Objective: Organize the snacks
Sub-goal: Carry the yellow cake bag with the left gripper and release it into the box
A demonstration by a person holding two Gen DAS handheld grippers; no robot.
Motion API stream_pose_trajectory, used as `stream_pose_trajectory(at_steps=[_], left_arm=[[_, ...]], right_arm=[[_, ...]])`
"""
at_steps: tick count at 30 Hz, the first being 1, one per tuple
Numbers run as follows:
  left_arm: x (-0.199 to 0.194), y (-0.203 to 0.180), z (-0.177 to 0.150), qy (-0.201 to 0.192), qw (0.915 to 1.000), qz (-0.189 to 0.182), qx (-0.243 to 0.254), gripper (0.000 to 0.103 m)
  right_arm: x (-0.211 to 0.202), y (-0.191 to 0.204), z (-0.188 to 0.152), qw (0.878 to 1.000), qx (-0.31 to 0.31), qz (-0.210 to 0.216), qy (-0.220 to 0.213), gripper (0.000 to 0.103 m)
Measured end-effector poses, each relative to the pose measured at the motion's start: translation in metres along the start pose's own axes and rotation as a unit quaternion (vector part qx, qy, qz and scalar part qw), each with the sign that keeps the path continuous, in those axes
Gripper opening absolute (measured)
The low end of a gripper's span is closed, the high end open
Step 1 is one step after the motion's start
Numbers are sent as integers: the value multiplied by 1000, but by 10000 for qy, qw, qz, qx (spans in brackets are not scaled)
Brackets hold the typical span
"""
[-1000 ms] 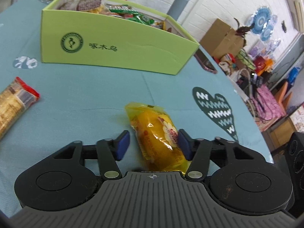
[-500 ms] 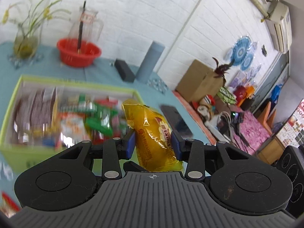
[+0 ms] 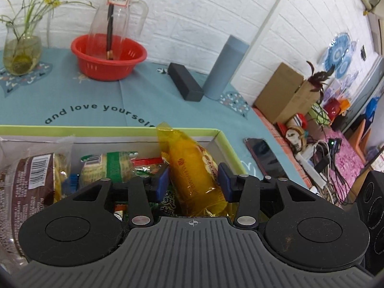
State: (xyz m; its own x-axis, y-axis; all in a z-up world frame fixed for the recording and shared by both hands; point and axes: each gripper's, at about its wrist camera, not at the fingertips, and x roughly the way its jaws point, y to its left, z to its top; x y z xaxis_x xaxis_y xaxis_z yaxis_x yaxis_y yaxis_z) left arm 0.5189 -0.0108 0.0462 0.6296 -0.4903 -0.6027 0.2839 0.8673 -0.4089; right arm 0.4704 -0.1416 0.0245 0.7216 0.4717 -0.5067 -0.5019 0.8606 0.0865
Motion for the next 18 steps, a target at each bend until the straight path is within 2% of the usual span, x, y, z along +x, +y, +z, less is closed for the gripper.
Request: stream_pose_trajectory(at_steps=[4,5,8,12,14,18], left_arm=[[-15,-5,0,-114,9999,-63,95,28],[-27,-9,-2,-230,9995,-58,186,28],[-68,-17,-10,-606,9972,-34,436,37],[-129,-9,-31,-959,9941,49,507,41],[-155,3,-46,-999,9936,235,471,45],[-194,40,-92,-885,9911,914,401,47]], right_arm=[[-9,6,-1,9998,-114,-92,-96,78],[-15,7,0,9997,-110,-136,-188,79],[-49,12,-2,9980,-113,-261,-559,92],[-99,29,-16,9957,-89,-257,-890,93],[-116,42,-29,9961,3,-99,-873,93],[-127,75,-61,9977,175,288,-596,93]])
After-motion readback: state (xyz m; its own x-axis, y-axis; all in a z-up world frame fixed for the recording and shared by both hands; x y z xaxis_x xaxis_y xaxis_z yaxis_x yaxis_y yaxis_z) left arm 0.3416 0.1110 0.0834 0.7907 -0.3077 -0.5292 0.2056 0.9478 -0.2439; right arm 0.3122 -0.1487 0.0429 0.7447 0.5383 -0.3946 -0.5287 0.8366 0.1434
